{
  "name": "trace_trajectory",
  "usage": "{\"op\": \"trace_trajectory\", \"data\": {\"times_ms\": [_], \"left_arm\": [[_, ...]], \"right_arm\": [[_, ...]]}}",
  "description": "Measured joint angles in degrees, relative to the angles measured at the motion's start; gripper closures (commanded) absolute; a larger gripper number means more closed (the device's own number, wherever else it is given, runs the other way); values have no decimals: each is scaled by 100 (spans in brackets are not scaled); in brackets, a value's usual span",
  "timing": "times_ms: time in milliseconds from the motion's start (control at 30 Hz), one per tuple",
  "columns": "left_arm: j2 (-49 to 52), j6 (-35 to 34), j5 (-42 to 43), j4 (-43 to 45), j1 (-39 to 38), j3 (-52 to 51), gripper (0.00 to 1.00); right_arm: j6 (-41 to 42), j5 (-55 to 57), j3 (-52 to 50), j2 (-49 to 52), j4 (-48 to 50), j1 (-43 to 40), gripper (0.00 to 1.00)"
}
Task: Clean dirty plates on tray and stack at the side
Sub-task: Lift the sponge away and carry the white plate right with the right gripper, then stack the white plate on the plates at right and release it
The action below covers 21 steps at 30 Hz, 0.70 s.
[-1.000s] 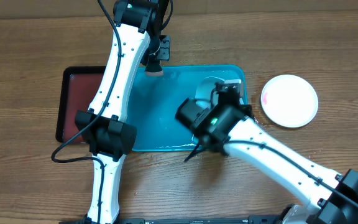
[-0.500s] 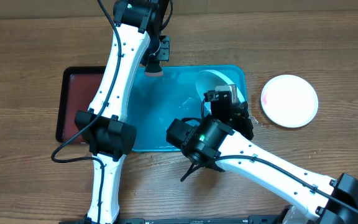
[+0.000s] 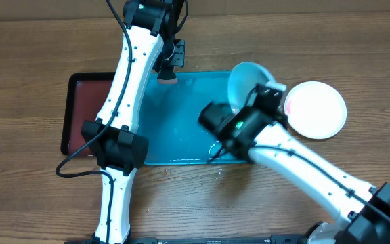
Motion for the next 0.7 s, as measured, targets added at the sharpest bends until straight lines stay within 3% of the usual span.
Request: {"op": "trace_trajectory", "data": {"times_ms": [167,300,533,700], "left_arm": [[0,0,0,-44,0,0,96],[0,0,0,-72,0,0,96],[0,0,0,-81,0,0,96],[0,0,0,-81,0,0,96]], "right_arm": [[-1517,-1582,-4,0,1342,-1303,96],[-2559,-3080,-4,0,1797,-2490,96],[-3204,-4793,-68,0,1873,-4513,96],[-3333,-5213,-334,24,1952,-5735,96]]}}
